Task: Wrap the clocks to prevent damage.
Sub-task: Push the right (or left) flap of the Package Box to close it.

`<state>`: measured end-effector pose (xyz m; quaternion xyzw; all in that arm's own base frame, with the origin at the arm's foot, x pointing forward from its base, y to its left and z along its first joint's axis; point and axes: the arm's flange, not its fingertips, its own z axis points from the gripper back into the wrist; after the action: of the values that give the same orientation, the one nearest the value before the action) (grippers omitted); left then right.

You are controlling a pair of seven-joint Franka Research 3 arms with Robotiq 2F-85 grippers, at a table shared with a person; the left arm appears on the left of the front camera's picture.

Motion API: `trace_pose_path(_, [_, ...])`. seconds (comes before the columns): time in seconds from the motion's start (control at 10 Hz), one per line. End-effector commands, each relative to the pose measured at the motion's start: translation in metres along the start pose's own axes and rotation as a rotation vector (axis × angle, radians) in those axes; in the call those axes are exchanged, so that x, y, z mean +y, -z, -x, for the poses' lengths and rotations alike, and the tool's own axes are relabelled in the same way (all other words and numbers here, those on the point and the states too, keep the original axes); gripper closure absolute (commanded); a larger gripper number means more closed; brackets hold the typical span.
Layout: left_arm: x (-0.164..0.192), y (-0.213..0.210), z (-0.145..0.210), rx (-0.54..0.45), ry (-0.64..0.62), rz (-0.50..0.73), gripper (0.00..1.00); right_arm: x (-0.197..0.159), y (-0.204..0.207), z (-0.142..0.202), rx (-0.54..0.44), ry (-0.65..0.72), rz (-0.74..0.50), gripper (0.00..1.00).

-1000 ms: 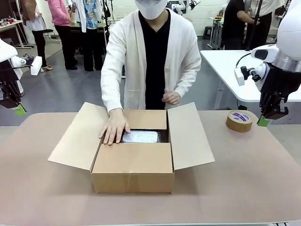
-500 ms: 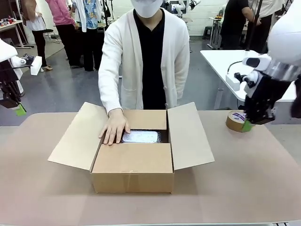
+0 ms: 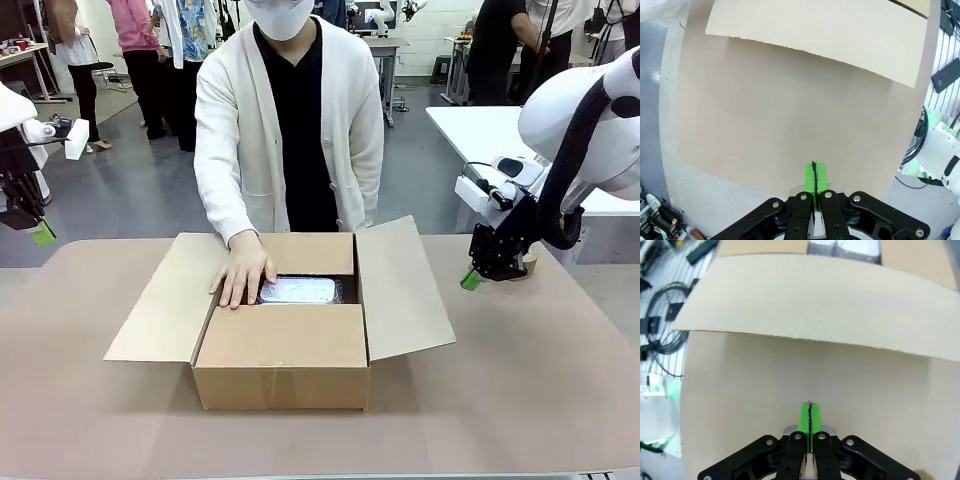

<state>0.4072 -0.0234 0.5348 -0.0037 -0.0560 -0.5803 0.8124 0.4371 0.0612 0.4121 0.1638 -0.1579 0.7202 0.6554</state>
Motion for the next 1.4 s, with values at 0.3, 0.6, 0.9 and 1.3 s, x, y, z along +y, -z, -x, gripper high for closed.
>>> trace_pose_path(0.3, [-0.002,0.000,-0.001,-0.009,-0.020,-0.004,1.00,0.003,0.002,-0.001,0.004,-0.038,-0.014,0.99])
trace_pose_path(0.6, [-0.002,0.000,-0.001,-0.009,-0.020,-0.004,1.00,-0.002,0.014,0.009,-0.203,-0.085,-0.103,0.99])
trace_pose_path(0.9, [-0.002,0.000,-0.001,-0.009,-0.020,-0.004,1.00,-0.013,0.036,0.016,-0.464,-0.047,-0.011,0.99])
trace_pose_path(1.3, [-0.002,0.000,-0.001,-0.009,-0.020,-0.004,1.00,-0.019,0.069,0.027,-0.476,0.055,0.049,0.99])
